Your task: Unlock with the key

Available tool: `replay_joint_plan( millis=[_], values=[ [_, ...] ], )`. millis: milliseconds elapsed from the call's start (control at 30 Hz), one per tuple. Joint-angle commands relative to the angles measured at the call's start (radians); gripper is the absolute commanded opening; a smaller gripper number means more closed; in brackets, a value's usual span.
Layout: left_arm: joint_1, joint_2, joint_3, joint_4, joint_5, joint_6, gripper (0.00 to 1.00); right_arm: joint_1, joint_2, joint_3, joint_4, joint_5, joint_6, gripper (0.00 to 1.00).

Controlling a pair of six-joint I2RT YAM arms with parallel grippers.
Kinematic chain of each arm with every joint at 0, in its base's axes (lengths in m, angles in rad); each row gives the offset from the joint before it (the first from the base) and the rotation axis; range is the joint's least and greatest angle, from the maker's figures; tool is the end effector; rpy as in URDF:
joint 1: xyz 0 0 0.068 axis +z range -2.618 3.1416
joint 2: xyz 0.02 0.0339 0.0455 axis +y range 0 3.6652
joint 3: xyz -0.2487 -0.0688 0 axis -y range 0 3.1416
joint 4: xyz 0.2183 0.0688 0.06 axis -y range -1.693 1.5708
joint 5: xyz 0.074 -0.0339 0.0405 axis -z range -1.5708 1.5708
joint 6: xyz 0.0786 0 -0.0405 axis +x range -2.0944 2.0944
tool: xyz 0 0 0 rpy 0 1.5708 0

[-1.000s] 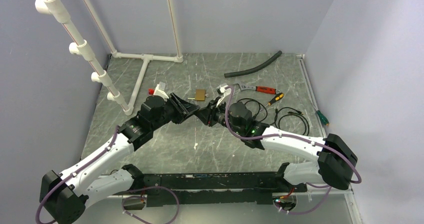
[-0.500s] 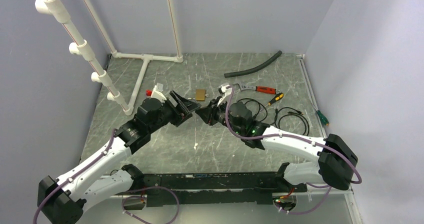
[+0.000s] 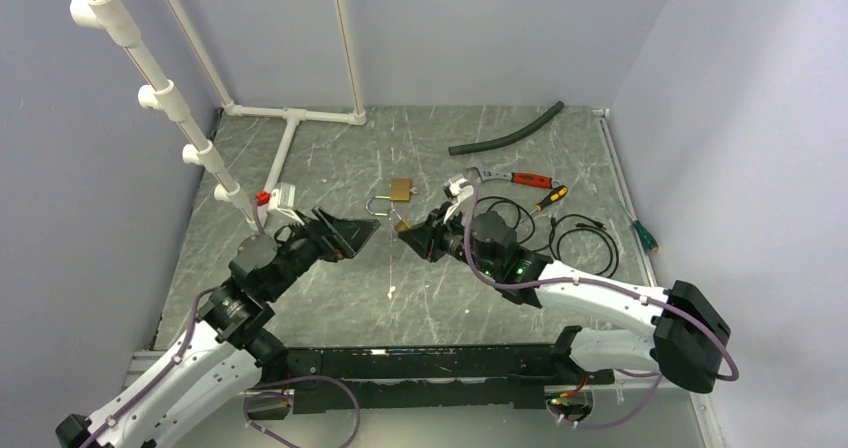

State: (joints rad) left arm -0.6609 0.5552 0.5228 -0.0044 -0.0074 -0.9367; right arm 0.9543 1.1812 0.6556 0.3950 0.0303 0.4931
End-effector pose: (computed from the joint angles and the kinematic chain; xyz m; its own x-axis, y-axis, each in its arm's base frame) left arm 0.1435 -0.1108 0.2919 -0.5070 -0.6262 -0.5923 0.3368 0.4886 -0.8049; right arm 0.1729 0.2399 0.2661 -0.4441 0.1916 -0.8752 -0.6674 0.5810 0.4659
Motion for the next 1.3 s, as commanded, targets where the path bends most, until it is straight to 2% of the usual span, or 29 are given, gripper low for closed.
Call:
replay_joint_plan(
  millis=[0,133,267,367,600,800,967,1267],
  values=[
    [-0.003,-0.055,0.001,0.087,0.079,0.233,0.99,-0.001,-0.060,-0.030,0.099,-0.164,-0.058,0.00],
    [-0.003,-0.070,0.015,0.055,0.195,0.339,0.99,-0.014,-0.106,-0.064,0.146,-0.286,-0.068,0.00],
    [-0.003,-0.076,0.038,0.033,0.283,0.369,0.98,-0.047,-0.140,-0.076,0.188,-0.441,-0.040,0.00],
    [-0.002,-0.073,0.062,-0.026,0.278,0.375,0.88,-0.063,-0.155,-0.079,0.212,-0.516,-0.017,0.00],
    [-0.002,-0.057,0.078,-0.041,0.299,0.372,0.79,-0.069,-0.142,-0.059,0.252,-0.569,0.013,0.00],
    [-0.002,-0.041,0.084,-0.050,0.285,0.372,0.43,-0.069,-0.127,-0.045,0.283,-0.595,0.040,0.00],
    [-0.002,-0.028,0.093,-0.082,0.260,0.374,0.41,-0.069,-0.128,-0.038,0.300,-0.600,0.060,0.00],
    [-0.001,-0.016,0.067,-0.045,0.242,0.369,0.38,-0.069,-0.083,-0.034,0.390,-0.656,0.127,0.00]
  ],
)
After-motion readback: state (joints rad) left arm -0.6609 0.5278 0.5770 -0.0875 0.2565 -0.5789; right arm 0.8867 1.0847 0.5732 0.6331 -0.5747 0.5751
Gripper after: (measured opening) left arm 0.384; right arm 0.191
